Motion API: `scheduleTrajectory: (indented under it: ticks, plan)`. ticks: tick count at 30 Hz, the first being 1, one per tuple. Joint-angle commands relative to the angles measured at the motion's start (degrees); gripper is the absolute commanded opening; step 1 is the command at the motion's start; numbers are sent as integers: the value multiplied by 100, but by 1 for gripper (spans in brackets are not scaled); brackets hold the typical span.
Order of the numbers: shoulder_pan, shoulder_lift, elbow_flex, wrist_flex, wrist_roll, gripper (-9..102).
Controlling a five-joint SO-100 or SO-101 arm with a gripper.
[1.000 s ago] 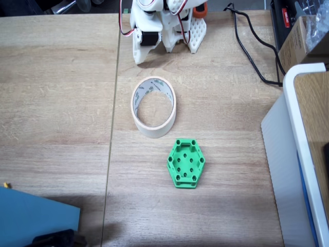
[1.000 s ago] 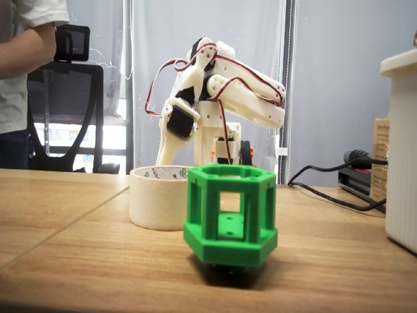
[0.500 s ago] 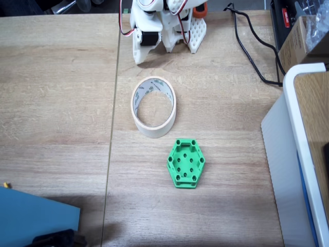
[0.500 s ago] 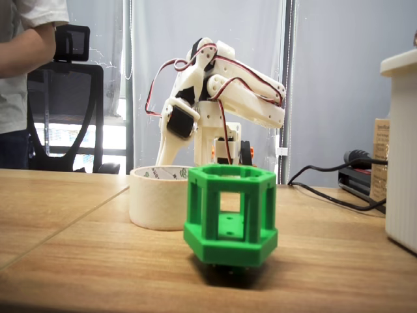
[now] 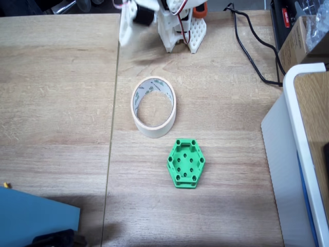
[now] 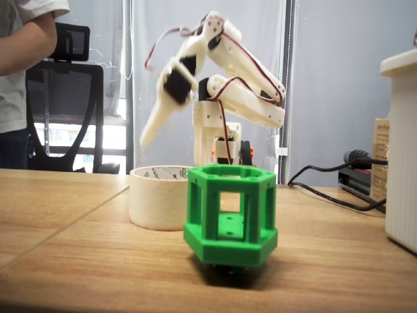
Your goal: Grasp a component and put it in the bin.
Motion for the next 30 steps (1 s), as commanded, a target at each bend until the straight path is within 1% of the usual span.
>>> scheduleTrajectory:
  ticks: [1,5,13,22,30]
  plan:
    - [-62,0,-1028,-26,-18,0]
    - [-79,-299,-1608,-26,-35,0]
    - [-193,-2109,-3076,-88,-53,0]
    - [-1696,-4175,-4236,-123,9,0]
    - [-2654,-5309,-4790,-123,35,1]
